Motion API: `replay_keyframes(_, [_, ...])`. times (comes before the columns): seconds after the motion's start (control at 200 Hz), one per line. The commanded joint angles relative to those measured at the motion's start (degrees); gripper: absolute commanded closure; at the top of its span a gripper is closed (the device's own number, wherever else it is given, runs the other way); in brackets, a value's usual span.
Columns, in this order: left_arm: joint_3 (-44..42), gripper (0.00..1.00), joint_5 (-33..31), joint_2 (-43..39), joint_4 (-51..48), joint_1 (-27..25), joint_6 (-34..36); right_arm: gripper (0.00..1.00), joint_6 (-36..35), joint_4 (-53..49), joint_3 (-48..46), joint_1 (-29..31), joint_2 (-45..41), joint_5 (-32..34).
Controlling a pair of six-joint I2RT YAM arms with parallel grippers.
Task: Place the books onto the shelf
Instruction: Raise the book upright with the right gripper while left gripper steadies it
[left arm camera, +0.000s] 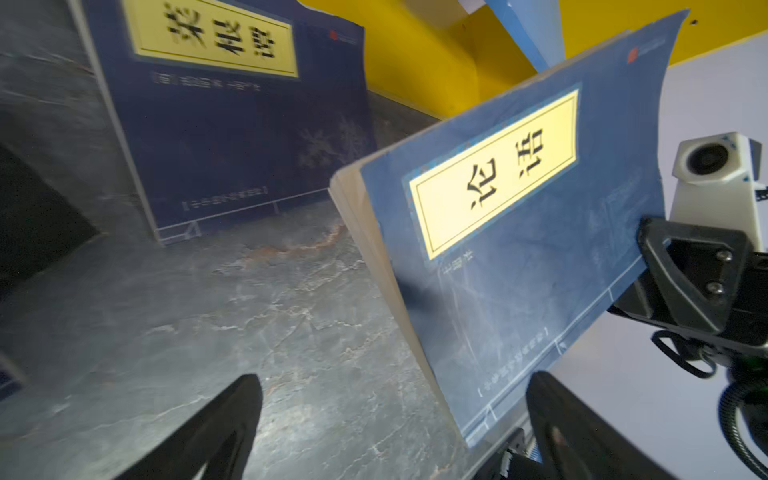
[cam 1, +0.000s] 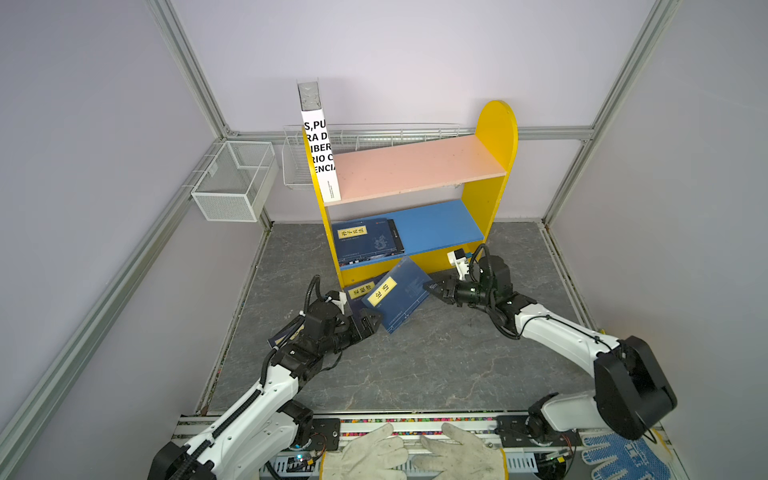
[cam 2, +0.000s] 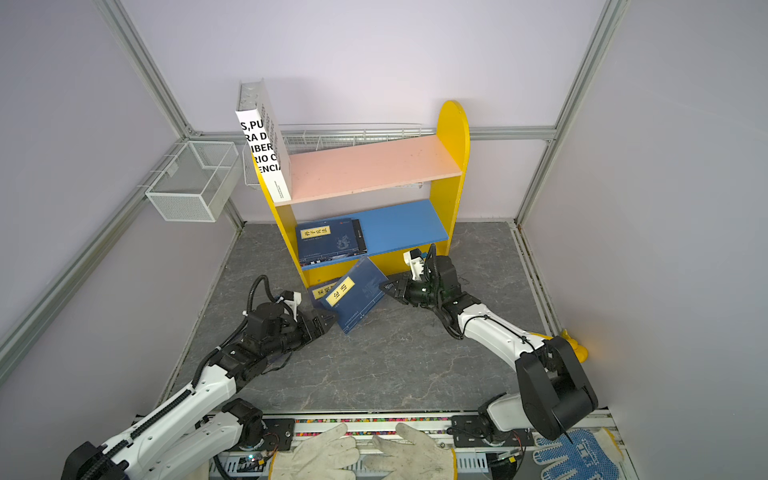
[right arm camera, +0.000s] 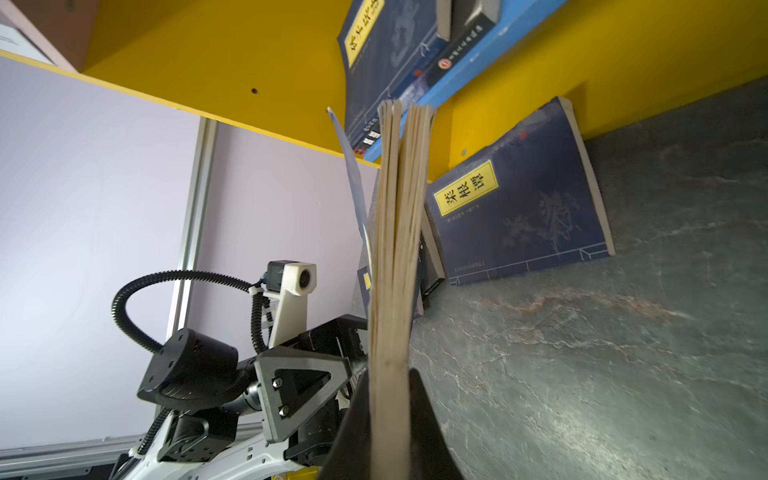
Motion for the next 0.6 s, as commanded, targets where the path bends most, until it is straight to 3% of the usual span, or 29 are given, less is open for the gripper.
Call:
replay_keyframes(0.0, [-0.1,0.00,6.4,0.9,11.4,0.2,-3.1,0.87,1.4,1.6,0.3,-0.2,-0.4,-1.0])
replay_keyframes(0.22, [-1.3,0.00,7.5,4.9,20.4,0.2,-5.8,0.86,6.9,11.0,-0.6,-0.2,-0.4,-2.6])
replay_keyframes(0.595, [-1.3,0.01,7.4,11.3,24.1,0.2,-7.8,0.85,5.3,9.3,1.0,-0.7,-4.8,-1.7])
